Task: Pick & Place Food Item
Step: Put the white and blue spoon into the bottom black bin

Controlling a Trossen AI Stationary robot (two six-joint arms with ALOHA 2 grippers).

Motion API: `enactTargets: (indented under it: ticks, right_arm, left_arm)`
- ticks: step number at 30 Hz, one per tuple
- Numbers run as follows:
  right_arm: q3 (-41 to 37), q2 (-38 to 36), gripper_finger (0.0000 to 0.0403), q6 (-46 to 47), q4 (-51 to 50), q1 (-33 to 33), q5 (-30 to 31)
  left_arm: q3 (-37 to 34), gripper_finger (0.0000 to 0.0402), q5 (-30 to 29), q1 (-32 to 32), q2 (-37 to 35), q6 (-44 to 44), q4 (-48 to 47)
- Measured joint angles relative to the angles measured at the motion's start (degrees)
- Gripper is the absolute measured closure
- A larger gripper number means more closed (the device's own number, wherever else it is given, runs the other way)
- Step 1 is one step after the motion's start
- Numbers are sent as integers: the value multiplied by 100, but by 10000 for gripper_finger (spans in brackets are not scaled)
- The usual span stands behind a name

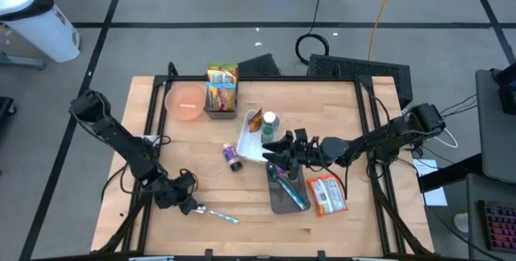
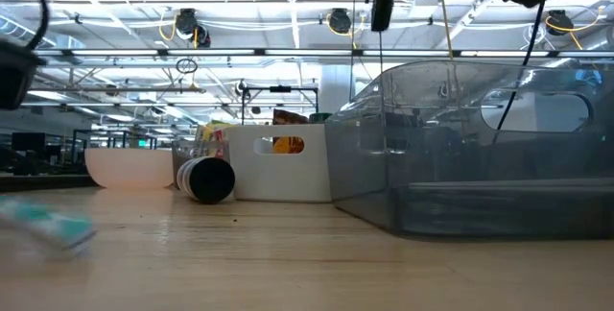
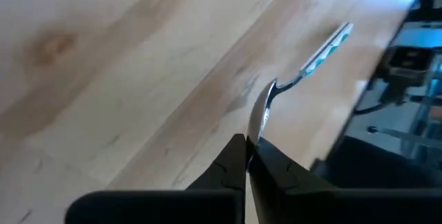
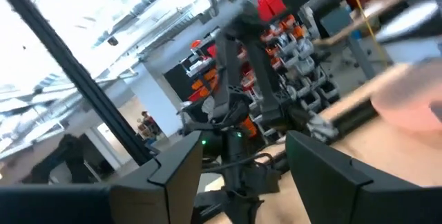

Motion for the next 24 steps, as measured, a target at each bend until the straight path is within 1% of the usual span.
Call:
enactTargets:
  ticks: [3, 5, 6, 9, 11, 13, 15, 18, 22, 24]
  right_arm:
    - [370, -2, 202, -654, -199, 89, -4]
    - [805, -7, 202, -1178, -862, 142, -10]
    - [1073, -6, 202, -1434, -1385, 176, -11]
    - [2041, 7, 202, -2219, -3388, 287, -9]
    - [2664, 17, 202, -2571, -4666, 337, -14]
    - [3098, 79, 202, -2794, -5429, 345, -17]
    - [3239, 99, 202, -2988, -5677, 339, -3]
    - [3366, 101, 202, -3166, -5654, 329, 22]
    - [3390, 91, 202, -3384, -5838, 338, 171]
    - [3383, 119, 202, -3410, -5997, 321, 184]
  left_arm:
    - [-2, 393, 18, 288, -403, 251, -71]
    - [-1, 394, -24, 536, -722, 388, -136]
    - [-2, 396, -86, 654, -885, 461, -173]
    - [0, 396, -292, 1052, -1361, 737, -196]
    - [0, 396, -390, 1340, -1633, 964, -195]
    - [1, 397, -414, 1631, -1869, 1176, -202]
    - [92, 397, -408, 1944, -2005, 1331, -378]
    - [369, 398, -294, 2439, -2067, 1644, -890]
    - [912, 398, 162, 3113, -2056, 2194, -1401]
    - [1263, 398, 245, 3425, -1956, 2392, -1667]
